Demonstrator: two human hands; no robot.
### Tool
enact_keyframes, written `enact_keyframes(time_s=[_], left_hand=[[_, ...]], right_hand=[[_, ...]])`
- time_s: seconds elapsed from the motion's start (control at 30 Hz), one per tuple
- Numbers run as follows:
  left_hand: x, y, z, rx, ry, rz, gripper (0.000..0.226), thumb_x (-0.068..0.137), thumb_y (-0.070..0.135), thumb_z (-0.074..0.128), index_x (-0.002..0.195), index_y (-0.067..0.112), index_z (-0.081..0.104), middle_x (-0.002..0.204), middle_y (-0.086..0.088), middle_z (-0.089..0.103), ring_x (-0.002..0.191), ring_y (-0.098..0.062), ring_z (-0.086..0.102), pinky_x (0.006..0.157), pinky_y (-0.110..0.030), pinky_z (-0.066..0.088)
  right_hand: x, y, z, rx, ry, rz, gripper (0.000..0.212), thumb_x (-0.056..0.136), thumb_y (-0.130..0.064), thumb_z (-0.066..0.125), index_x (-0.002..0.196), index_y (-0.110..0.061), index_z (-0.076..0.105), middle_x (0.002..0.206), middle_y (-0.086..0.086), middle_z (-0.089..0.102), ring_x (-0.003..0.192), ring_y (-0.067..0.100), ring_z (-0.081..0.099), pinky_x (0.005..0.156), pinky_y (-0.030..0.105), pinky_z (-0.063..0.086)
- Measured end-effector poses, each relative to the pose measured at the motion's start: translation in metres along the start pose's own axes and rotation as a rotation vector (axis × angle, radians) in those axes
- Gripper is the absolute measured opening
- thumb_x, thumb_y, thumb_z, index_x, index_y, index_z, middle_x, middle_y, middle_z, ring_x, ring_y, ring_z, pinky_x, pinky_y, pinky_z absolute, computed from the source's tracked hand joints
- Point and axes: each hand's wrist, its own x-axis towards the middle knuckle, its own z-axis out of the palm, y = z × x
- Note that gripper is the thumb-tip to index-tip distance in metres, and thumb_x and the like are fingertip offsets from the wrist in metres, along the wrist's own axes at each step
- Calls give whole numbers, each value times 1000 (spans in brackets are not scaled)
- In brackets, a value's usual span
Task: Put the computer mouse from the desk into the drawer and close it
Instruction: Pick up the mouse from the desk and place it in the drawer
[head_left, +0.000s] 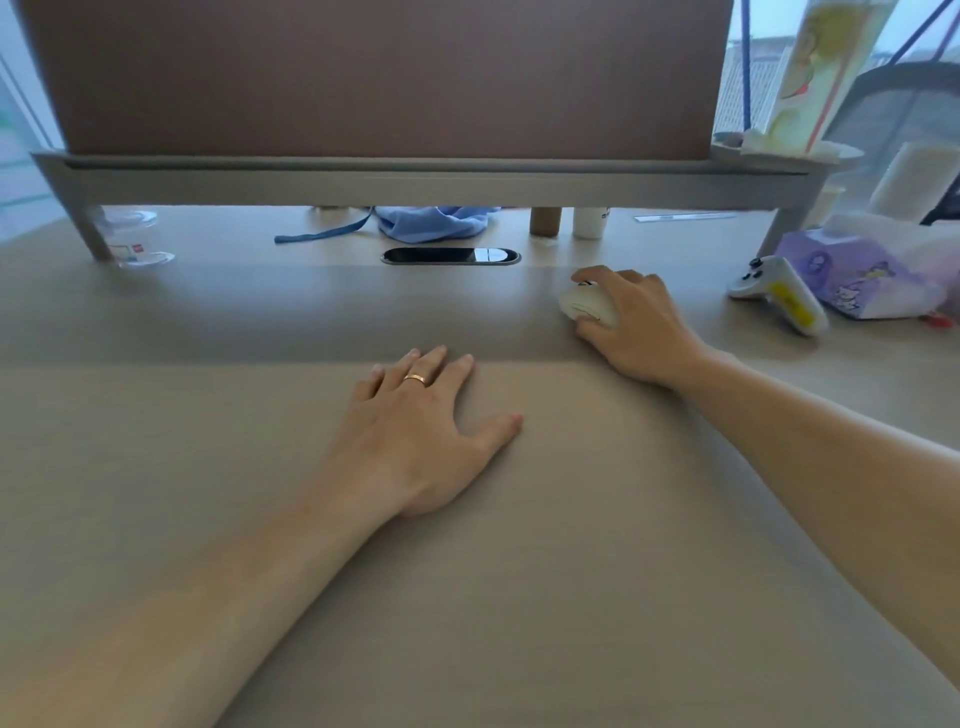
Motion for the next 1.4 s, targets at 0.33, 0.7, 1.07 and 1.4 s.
enact_keyframes(time_s=[0.33,0.7,1.07,1.4], left_hand=[[-22,13,-11,-79,93,12,65,94,62,51,144,21,53,158,-1,46,142,-25,43,116,-41,32],[-129,123,6,-163,37,283,65,93,57,56,147,21,49,154,-4,50,140,-25,45,116,-38,35],[-200,245,52,-183,40,854,49,97,50,48,136,23,60,142,5,60,125,-21,56,106,-36,42],[-211,320,130,-199,-119,780,92,88,66,56,161,21,21,169,2,18,155,-20,14,126,-40,18]], right_hand=[[-112,-32,-85,-111,-18,-153,42,97,-33,46,139,-35,49,134,1,57,117,31,48,100,36,30],[-290,-29,-137,-107,-31,-1,47,96,-44,42,142,-40,48,140,-1,51,121,29,45,105,41,36],[-397,36,-212,-215,30,98,47,97,-39,48,144,-35,48,140,0,54,123,27,47,104,36,34],[-473,111,-234,-283,65,269,49,98,-37,52,146,-36,44,141,1,49,119,27,45,94,33,36]])
